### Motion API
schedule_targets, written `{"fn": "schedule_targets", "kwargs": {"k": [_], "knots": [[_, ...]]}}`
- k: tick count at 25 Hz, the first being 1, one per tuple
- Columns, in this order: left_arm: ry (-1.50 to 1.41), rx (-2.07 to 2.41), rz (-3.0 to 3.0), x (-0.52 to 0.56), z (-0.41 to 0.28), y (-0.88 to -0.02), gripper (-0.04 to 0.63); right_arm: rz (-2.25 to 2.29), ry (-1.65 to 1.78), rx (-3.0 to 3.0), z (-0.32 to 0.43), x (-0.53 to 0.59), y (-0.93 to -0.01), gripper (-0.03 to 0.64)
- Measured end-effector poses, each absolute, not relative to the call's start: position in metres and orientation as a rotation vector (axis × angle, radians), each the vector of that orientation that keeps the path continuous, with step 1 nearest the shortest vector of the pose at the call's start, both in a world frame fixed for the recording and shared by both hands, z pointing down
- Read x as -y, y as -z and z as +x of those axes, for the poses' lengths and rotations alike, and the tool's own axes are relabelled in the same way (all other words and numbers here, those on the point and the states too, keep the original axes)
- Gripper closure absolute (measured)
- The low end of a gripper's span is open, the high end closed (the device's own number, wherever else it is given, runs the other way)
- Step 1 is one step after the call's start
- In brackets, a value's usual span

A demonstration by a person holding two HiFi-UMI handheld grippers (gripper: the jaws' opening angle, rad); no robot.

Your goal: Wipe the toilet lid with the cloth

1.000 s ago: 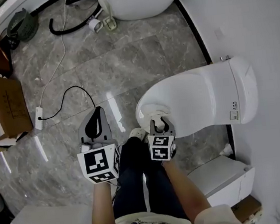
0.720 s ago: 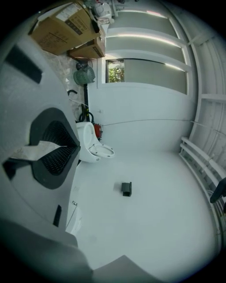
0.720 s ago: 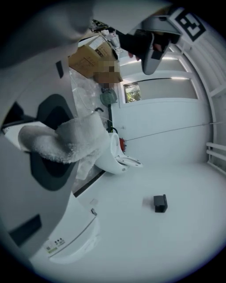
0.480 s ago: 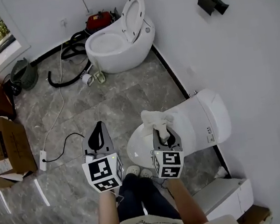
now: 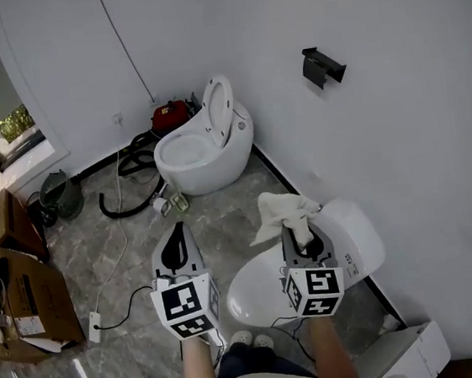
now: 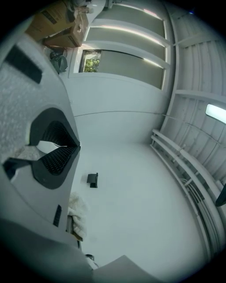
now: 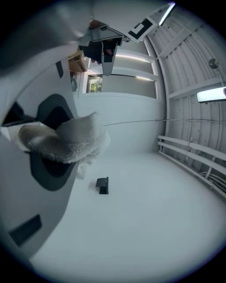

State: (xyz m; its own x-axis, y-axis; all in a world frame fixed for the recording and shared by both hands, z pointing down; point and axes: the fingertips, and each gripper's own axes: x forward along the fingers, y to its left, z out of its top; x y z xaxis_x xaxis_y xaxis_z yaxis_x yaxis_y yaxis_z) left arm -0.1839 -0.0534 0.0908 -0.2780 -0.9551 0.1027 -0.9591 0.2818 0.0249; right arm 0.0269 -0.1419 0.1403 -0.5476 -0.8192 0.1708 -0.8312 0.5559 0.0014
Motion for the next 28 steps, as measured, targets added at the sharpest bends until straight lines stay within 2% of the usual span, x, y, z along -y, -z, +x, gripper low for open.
{"fn": "schedule_targets", "kwargs": {"k": [12,28], "knots": [[-0.036,2.492,1.943,0.041,-0.148,-0.007,0.588,1.507,0.012,2.756,0.067,0.134,-0.036,0.502],[-0.009,2.491,1.983,0.027,-0.148,0.006,0.588,1.509,0.043,2.81,0.058,0.117,-0.009,0.503]]}}
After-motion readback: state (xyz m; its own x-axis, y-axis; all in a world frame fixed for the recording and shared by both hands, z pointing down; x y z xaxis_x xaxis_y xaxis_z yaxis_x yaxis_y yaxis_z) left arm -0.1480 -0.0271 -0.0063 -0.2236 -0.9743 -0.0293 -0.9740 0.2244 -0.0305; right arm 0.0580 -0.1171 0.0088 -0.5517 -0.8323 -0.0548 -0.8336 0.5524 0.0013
